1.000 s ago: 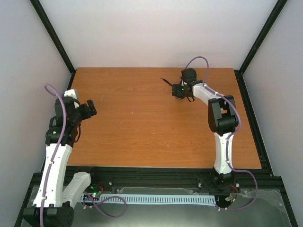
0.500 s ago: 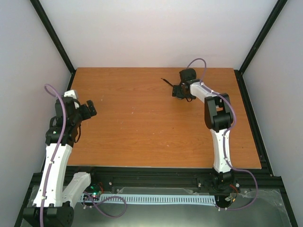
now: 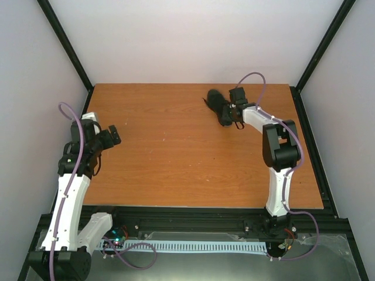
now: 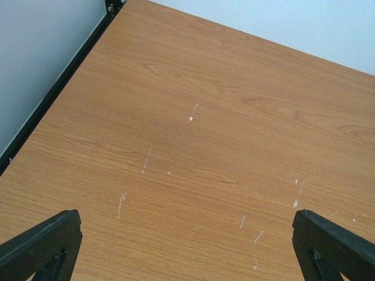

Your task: Tie the shoes

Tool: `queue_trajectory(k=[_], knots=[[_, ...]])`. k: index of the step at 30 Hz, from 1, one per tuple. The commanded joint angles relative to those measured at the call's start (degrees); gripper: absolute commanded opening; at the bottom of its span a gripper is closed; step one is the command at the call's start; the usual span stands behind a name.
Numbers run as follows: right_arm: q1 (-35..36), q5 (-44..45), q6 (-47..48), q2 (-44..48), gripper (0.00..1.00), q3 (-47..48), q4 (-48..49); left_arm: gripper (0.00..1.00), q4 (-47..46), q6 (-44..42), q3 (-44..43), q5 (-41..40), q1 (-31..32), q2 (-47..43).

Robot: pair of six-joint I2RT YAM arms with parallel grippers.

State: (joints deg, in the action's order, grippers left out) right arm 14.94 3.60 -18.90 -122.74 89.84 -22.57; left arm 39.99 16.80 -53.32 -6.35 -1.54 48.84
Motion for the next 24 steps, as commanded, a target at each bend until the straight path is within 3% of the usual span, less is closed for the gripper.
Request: queue_trajectory(k=[1, 6, 11, 13, 14, 15, 24], knots=[[0.5, -3.28, 1.98, 8.47, 0.03, -5.55, 4.13, 1.0, -0.08, -0.29, -0.96, 2.86, -0.13, -0.25], [0.45, -7.44, 4.02, 19.17, 0.03, -15.23, 6.95, 1.0, -0.35, 0.51, -1.02, 5.46, -0.13, 0.03], [0.52, -7.16, 6.31, 29.27, 0.03, -21.04, 4.73, 0.8, -1.17, -0.24, -0.8, 11.07, -0.13, 1.25], [0.53, -8.14, 6.92, 33.23, 0.03, -23.6, 4.07, 0.83, -0.9, -0.45, -0.95, 11.85, -0.13, 1.99], [0.57, -8.86, 7.18, 35.18, 0.03, -24.96, 3.92, 0.95, -0.88, -0.24, -0.98, 11.97, -0.17, 2.34], [0.55, -9.65, 7.47, 37.28, 0.03, -26.31, 3.7, 0.99, -0.89, 0.27, -1.07, 12.03, -0.18, 2.68], [0.87, -17.89, 9.06, 53.39, 0.03, -37.47, 1.52, 1.0, 0.53, 0.8, -1.26, 11.96, -0.08, 3.79]])
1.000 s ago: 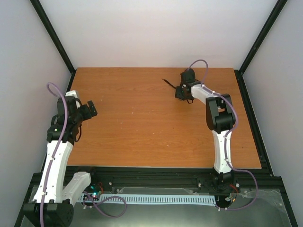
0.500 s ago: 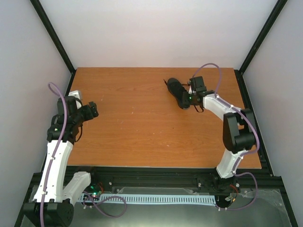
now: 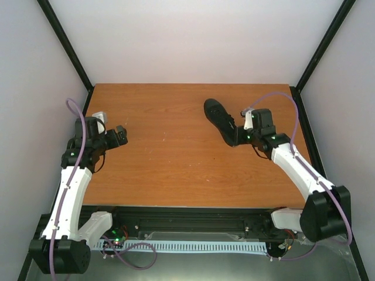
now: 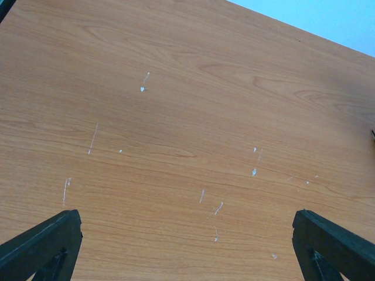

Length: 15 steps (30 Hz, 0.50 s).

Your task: Tie the shoes

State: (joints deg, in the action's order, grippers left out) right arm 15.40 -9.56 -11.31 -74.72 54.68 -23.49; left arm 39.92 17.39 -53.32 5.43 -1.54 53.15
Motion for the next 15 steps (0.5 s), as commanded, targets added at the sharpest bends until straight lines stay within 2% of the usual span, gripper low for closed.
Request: queue_trajectory(k=[1, 9, 12, 15], knots=[[0.45, -4.68, 1.61, 6.39, 0.03, -3.01, 2.31, 1.0, 0.9, -0.03, -1.18, -0.49, -0.08, -0.76], [1.07, -9.44, 0.19, 11.63, 0.03, -5.42, 5.11, 1.0, 1.9, 1.52, 0.64, -2.19, -0.06, -3.86], [2.88, -10.86, -1.92, 12.75, 0.03, -6.8, 7.4, 1.0, 1.83, 8.43, 2.38, -2.77, -0.06, -3.82], [5.32, -9.89, -3.33, 13.12, 0.03, -7.92, 9.0, 1.0, 4.9, 16.9, 2.75, -7.38, -0.06, -2.39]])
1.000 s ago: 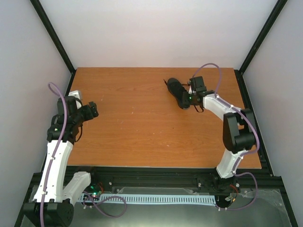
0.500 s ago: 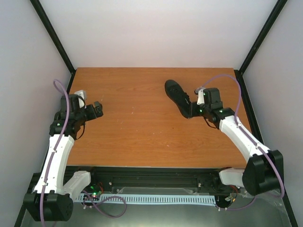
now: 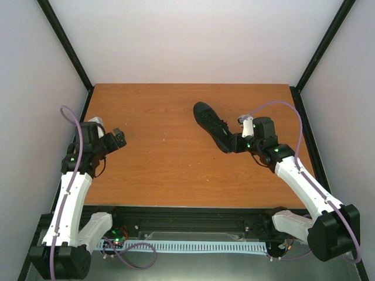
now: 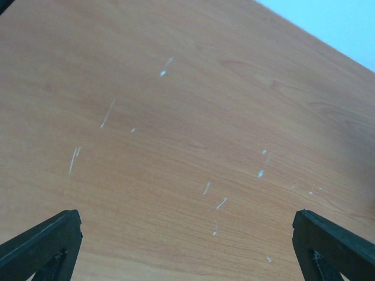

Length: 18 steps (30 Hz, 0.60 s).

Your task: Tie the shoes

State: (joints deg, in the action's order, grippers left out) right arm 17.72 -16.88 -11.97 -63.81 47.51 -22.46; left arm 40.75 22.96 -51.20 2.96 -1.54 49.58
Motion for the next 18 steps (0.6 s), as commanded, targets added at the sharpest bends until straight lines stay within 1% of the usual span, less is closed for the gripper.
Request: queue_trajectory(k=[1, 4, 6, 8, 11, 15, 16, 18], knots=[[3.67, -2.32, -3.09, 2.14, 0.03, -0.87, 8.11, 1.0, 5.56, 12.49, 0.28, -6.19, -0.12, 1.74], [5.96, -0.73, -4.06, 2.02, 0.03, -1.45, 8.75, 1.0, 8.95, 13.49, -0.44, -10.46, -0.1, 2.61], [8.09, 1.36, -5.25, 1.75, 0.03, -2.07, 9.08, 1.0, 8.72, 12.49, -0.22, -10.69, -0.08, 1.92], [11.03, 8.27, -8.77, 1.38, 0.03, -2.62, 8.43, 1.0, 7.01, 10.05, 0.81, -7.54, -0.07, 0.46], [16.25, 15.79, -15.21, 0.59, 0.03, -4.33, 9.24, 1.0, 4.22, 7.04, 2.13, -1.41, -0.1, -1.35], [25.6, 27.51, -23.86, -0.8, 0.03, -6.87, 11.47, 1.0, -0.63, 5.2, 5.17, 6.37, -0.1, -3.95], [28.25, 30.95, -25.79, -1.1, 0.03, -7.42, 12.03, 1.0, -1.27, 5.01, 5.51, 7.7, -0.05, -4.49], [32.87, 36.62, -30.43, -2.34, 0.05, -8.14, 12.7, 1.0, -1.18, 4.93, 6.01, 7.87, -0.04, -5.11]])
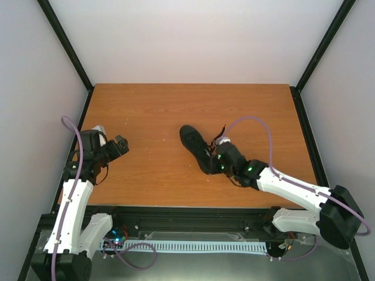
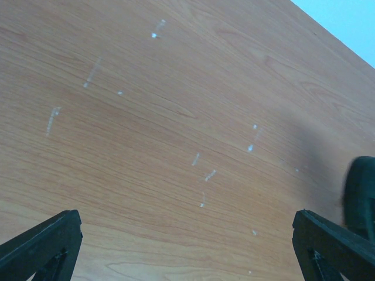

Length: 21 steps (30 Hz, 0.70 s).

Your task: Tie the shoes

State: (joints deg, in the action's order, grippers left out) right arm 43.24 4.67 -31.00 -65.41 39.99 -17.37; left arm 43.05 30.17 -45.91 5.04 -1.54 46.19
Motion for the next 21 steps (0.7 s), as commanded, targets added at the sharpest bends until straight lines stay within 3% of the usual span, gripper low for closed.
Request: queue_trajectory(k=[1, 5, 11, 14, 17, 21], knots=[[9.31, 16.57, -12.71, -1.83, 0.05, -0.63, 8.13, 1.0, -3.23, -2.35, 0.81, 5.66, -0.04, -1.73], [15.95, 19.44, -15.79, -9.21, 0.16, 2.29, 8.0, 1.0, -4.25, -3.62, 0.97, 8.66, -0.05, -1.21], [19.33, 19.38, -15.22, -16.9, 0.53, 7.68, 6.2, 1.0, -4.57, -3.66, 1.58, 9.44, -0.12, -1.17], [19.14, 22.52, -12.98, -15.17, 0.79, 7.05, 6.57, 1.0, -6.26, -4.04, 2.59, 11.53, -0.09, -3.38], [15.82, 24.24, -7.84, -13.07, 0.99, 7.84, 4.66, 1.0, -7.51, -4.39, 3.37, 12.84, -0.04, -5.38], [3.59, 12.09, 0.46, -12.13, 1.0, 8.99, 2.73, 1.0, -8.96, -5.15, 3.81, 15.86, -0.06, -5.68]])
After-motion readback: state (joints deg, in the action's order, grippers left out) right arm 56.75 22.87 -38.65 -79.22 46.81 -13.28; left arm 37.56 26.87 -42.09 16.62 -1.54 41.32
